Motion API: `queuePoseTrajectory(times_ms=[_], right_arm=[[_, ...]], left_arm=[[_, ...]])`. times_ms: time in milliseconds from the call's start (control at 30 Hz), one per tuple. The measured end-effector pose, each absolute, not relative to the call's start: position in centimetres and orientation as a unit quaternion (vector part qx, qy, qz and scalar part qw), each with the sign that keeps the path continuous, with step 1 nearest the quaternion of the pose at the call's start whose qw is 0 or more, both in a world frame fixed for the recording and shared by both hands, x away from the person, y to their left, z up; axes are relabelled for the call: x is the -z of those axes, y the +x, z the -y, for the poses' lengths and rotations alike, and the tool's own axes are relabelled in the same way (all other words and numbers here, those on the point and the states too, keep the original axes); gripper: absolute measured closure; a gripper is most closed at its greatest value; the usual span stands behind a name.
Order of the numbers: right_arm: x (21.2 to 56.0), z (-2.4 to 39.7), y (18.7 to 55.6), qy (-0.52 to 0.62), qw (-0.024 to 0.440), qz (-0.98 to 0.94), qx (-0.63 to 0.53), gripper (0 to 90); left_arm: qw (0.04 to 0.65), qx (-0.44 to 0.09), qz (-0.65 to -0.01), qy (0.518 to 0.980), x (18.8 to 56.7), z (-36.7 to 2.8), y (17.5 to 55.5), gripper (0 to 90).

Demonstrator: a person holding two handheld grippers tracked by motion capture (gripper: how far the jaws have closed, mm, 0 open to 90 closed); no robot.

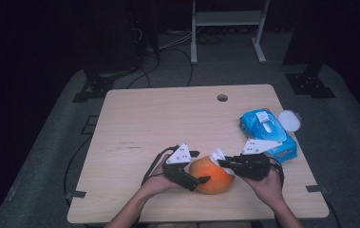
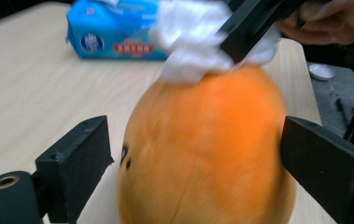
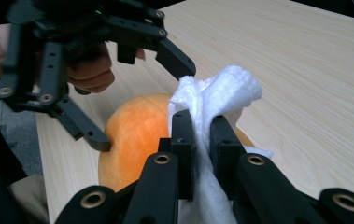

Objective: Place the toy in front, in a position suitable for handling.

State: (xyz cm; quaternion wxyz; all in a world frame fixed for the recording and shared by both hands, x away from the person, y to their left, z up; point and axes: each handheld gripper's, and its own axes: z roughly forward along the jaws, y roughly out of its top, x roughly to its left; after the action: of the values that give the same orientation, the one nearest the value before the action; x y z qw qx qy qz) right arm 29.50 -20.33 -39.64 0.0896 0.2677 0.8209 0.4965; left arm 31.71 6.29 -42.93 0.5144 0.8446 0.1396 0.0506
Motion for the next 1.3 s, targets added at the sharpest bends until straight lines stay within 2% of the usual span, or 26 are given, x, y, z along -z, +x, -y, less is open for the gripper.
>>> queuePoseTrajectory(times_ms=[167,333,433,533,1300], right_arm=[[39.8,21.0,29.7,0.272,0.087,-0.821,-0.494,81.7],[40.0,21.5,30.1,0.285,0.086,-0.817,-0.493,81.6],[40.2,21.7,30.3,0.294,0.082,-0.812,-0.497,81.6],[40.2,21.8,30.3,0.297,0.087,-0.811,-0.496,81.6],[40.0,22.3,30.4,0.307,0.093,-0.807,-0.496,81.7]], left_arm=[[0.511,-0.012,-0.140,0.848,44.0,-6.4,32.2,8.0],[0.505,-0.016,-0.128,0.853,44.2,-6.1,31.9,9.2],[0.502,-0.025,-0.132,0.854,44.1,-6.0,31.7,20.5],[0.496,-0.045,-0.135,0.857,43.8,-5.9,31.4,24.8],[0.496,-0.054,-0.135,0.856,43.8,-5.7,31.2,23.3]])
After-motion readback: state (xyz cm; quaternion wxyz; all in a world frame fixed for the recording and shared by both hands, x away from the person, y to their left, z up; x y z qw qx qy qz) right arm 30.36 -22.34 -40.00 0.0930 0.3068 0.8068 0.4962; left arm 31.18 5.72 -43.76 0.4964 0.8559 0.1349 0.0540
